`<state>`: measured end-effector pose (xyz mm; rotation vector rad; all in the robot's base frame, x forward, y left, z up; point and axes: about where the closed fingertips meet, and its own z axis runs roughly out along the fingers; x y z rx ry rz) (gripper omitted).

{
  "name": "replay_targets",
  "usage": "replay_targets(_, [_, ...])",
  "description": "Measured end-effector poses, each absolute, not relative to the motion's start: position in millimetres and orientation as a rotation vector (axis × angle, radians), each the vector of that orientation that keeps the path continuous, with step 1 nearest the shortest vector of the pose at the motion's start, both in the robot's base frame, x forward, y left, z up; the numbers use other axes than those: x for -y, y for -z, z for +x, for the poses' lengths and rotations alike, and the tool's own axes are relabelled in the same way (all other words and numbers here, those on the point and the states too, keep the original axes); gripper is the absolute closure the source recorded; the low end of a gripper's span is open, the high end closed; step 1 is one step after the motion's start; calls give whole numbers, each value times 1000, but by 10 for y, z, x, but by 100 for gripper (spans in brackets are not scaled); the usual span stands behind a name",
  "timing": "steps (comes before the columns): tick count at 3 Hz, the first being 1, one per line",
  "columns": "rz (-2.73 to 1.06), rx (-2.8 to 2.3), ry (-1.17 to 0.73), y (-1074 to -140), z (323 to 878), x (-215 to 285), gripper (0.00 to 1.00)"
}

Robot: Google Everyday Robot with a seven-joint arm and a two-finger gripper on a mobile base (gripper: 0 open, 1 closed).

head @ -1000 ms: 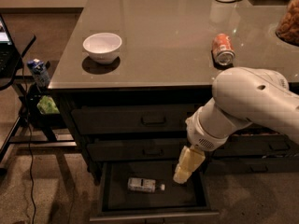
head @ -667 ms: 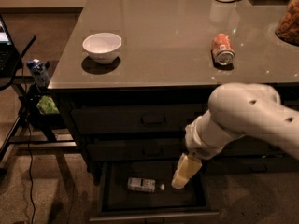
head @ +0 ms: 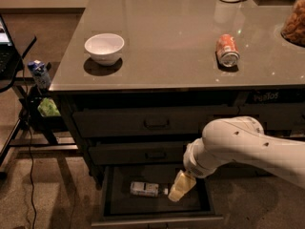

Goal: Pick blue plastic bottle from bottom drawer and place on counter

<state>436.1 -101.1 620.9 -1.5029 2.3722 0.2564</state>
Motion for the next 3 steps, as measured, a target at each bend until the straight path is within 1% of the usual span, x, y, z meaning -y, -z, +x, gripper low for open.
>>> replay_targets(1, [-1503,-2372,-257,-6209,4361,1011,0])
replay_targets(2, [-1493,-2370,-303,-6079,4338,980,0])
replay_targets(3, [-1451,-2406,-342,-5586,4316,939,0])
